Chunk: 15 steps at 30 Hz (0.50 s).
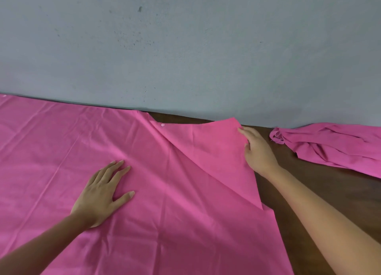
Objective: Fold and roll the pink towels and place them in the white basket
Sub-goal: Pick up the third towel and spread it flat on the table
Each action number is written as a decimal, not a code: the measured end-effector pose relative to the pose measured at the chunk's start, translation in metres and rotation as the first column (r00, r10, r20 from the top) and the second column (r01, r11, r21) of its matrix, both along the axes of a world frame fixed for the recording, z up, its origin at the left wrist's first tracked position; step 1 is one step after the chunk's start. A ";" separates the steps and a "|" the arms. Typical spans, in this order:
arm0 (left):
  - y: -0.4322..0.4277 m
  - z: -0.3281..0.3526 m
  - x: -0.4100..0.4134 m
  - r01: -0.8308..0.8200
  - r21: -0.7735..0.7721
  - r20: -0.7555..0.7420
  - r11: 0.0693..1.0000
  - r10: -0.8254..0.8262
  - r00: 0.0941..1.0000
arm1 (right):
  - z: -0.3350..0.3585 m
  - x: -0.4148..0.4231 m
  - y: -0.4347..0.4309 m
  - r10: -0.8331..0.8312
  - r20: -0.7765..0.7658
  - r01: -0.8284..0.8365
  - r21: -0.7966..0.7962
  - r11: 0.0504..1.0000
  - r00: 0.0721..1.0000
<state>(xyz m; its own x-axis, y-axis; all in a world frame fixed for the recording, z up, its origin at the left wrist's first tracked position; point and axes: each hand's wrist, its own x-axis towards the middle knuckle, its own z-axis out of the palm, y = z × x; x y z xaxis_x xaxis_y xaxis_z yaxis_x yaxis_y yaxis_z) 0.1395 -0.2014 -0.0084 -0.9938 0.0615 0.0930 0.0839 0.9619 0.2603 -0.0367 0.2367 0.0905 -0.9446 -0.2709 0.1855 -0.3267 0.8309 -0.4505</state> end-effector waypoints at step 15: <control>0.000 0.001 -0.002 0.007 -0.019 0.012 1.000 -0.007 1.000 | -0.066 -0.025 -0.015 -0.202 0.212 0.145 0.259 0.955 0.956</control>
<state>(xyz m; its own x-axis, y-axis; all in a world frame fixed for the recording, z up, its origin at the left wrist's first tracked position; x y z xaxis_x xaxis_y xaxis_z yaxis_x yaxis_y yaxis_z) 0.1372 -0.2009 -0.0071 -0.9943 0.0700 0.0801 0.0876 0.9661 0.2428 -0.0616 0.2217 0.0247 -0.9896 -0.1077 -0.0958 -0.0771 0.9572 -0.2789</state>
